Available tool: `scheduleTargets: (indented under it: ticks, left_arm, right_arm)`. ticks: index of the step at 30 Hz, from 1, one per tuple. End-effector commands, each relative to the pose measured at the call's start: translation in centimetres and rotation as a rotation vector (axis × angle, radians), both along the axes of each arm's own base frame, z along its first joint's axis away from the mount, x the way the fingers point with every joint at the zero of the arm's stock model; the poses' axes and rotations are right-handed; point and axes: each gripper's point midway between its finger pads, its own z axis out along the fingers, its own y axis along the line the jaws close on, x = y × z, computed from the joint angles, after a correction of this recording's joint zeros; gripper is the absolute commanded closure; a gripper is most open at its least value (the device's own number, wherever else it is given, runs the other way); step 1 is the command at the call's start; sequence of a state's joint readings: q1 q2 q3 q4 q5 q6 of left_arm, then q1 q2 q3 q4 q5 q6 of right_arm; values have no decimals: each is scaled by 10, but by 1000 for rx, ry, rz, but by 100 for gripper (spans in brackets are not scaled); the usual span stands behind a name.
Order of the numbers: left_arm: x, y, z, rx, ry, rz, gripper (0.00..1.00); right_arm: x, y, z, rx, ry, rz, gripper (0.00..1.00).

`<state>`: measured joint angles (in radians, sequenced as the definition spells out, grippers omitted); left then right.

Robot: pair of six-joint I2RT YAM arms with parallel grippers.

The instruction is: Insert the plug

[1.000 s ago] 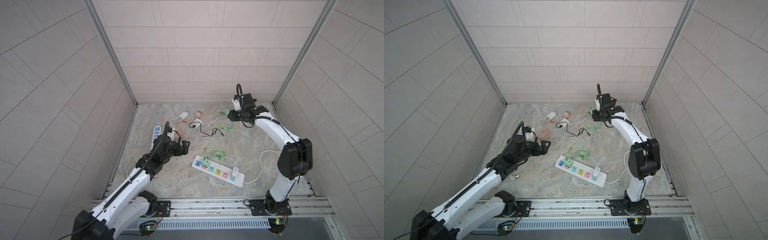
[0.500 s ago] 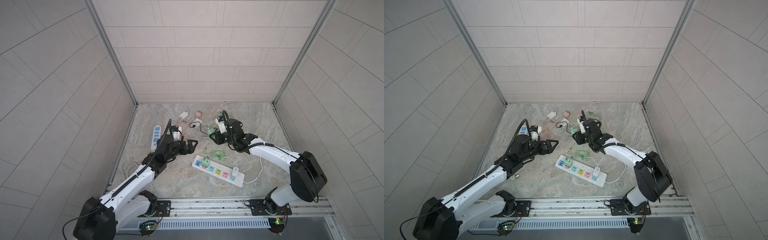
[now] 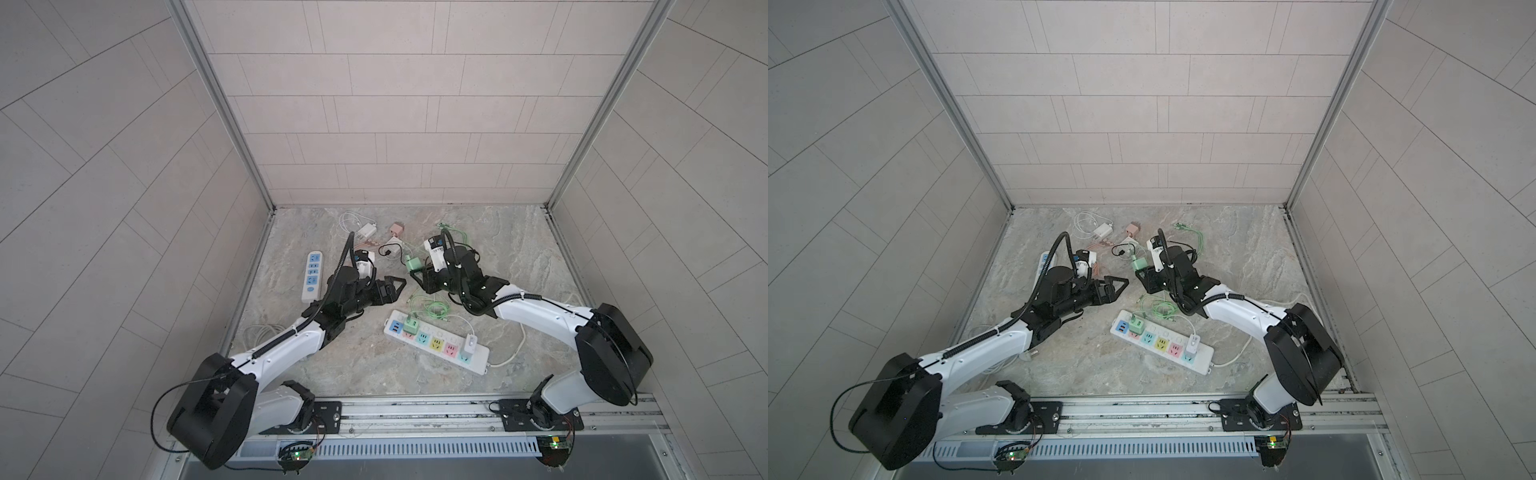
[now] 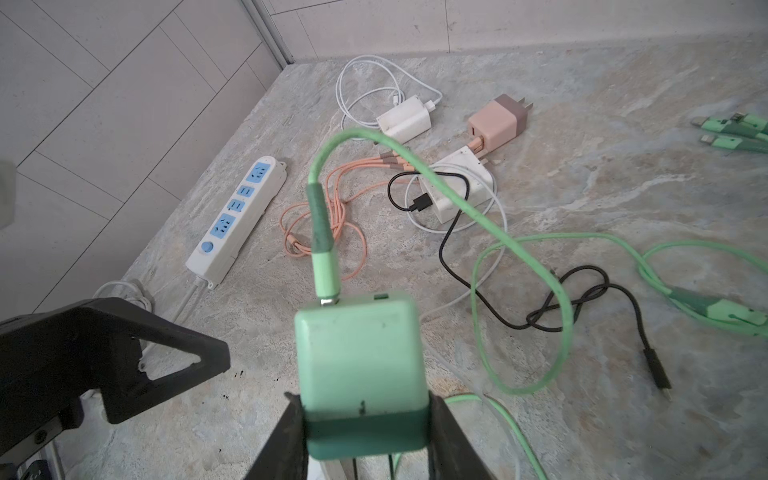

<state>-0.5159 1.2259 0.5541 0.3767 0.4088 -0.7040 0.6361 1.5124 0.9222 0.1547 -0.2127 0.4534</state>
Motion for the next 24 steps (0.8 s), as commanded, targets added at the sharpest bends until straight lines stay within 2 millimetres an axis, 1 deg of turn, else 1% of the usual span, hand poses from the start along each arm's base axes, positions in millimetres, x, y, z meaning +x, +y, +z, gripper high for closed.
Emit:
scheduleTargets:
  ticks: [1,5,13,16,19,21,24]
  left_arm:
    - [10,-11,21,-58,-63,-15,10]
    - [17,-15,21,-90,-57,-5,12]
    - [25,-19,22,-119,-67,6,16]
    - [28,-21,22,-136,-65,4,19]
    - [29,-25,20,-150,-55,-4,24]
    - [31,-27,18,-162,-49,-6,29]
    - [32,-28,15,-177,-39,-4,31]
  right_arm:
    - [-1,8,24,59,-74,8,88]
    - [-7,13,25,59,-84,29,88]
    - [-17,19,19,64,-91,53,88]
    - [-19,21,16,59,-87,65,88]
    - [-20,23,18,62,-96,70,88]
    - [-21,23,19,62,-101,69,88]
    - [-21,23,18,59,-101,71,88]
